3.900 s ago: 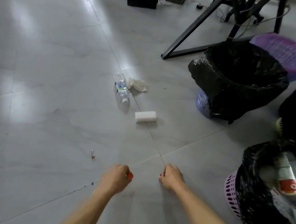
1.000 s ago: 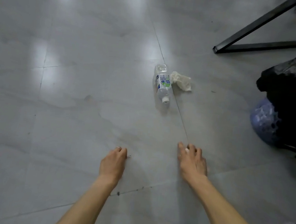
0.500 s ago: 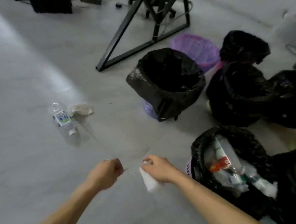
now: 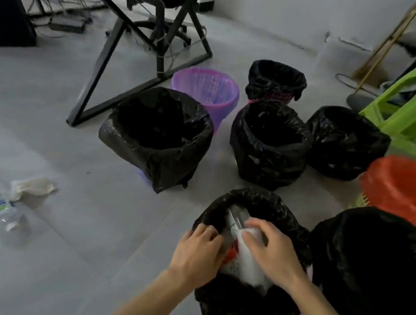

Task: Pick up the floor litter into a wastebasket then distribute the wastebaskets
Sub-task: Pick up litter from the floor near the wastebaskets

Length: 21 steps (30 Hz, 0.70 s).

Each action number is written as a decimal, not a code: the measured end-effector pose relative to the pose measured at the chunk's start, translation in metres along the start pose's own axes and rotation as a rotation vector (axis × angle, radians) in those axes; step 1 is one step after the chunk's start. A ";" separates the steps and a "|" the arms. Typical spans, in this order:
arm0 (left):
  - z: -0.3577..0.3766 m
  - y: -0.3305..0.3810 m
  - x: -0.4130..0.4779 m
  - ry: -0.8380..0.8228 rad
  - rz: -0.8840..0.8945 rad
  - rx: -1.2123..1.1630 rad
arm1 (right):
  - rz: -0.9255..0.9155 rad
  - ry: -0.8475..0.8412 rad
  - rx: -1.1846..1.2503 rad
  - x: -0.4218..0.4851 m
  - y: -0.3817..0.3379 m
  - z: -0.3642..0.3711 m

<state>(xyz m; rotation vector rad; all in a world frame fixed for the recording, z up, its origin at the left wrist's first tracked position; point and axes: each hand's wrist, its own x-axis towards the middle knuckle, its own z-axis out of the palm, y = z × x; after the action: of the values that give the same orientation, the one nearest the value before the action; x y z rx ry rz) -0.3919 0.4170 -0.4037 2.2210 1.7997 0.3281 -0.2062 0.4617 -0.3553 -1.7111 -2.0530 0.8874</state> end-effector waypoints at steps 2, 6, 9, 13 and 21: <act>0.021 -0.001 -0.001 0.074 0.003 0.094 | -0.072 -0.024 -0.108 0.003 0.027 0.006; 0.034 0.001 -0.005 0.129 -0.005 0.070 | -0.156 -0.116 -0.199 0.005 0.059 0.015; 0.018 0.004 -0.002 0.101 0.004 0.110 | -0.208 -0.055 -0.192 0.009 0.053 0.014; -0.020 -0.015 -0.004 0.084 -0.015 0.144 | -0.321 0.075 -0.162 0.024 0.021 0.017; -0.103 -0.182 -0.073 -0.066 -0.432 0.222 | -0.538 -0.063 -0.107 0.070 -0.120 0.123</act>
<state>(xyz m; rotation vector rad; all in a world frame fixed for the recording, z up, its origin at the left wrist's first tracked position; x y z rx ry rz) -0.6086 0.3880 -0.3695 1.8686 2.3017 -0.0339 -0.3881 0.4874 -0.3804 -1.0839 -2.4607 0.6677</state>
